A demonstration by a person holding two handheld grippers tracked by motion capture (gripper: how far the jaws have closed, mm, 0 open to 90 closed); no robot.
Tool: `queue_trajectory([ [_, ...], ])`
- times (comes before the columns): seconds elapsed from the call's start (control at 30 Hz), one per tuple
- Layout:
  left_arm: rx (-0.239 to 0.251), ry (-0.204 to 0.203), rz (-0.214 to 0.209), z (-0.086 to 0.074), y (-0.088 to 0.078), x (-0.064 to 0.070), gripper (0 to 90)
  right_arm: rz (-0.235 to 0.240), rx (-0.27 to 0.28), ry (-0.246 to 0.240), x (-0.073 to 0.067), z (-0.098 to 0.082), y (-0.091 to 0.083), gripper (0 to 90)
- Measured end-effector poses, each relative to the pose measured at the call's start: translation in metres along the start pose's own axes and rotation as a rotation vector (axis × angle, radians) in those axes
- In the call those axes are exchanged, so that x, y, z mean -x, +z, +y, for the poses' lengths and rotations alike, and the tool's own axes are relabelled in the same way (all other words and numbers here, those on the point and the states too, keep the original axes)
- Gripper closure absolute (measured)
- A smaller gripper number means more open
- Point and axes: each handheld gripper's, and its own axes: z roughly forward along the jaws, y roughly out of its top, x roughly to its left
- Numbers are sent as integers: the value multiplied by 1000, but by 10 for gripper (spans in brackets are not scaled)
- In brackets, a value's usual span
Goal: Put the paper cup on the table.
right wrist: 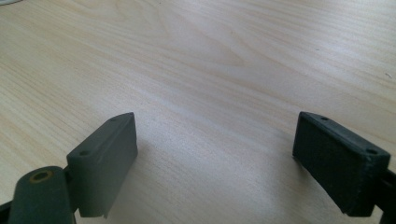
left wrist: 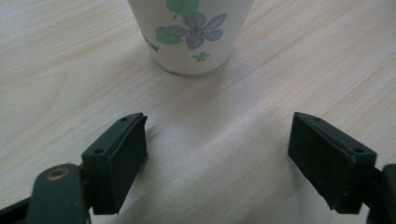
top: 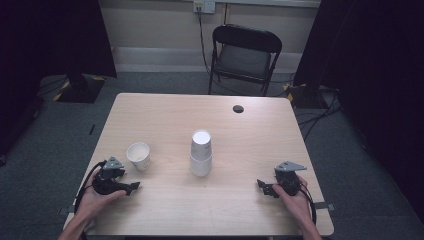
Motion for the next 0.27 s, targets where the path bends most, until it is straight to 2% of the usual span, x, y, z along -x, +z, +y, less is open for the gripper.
queue_trajectory([
  [0.03, 22, 24, 19, -2, 3, 2, 164, 0, 0, 0, 0, 0, 0, 133],
  [0.13, 88, 24, 19, -7, 9, 1, 72, 0, 0, 0, 0, 0, 0, 133],
  [0.27, 86, 18, 28, -7, 10, 2, 38, 0, 0, 0, 0, 0, 0, 133],
])
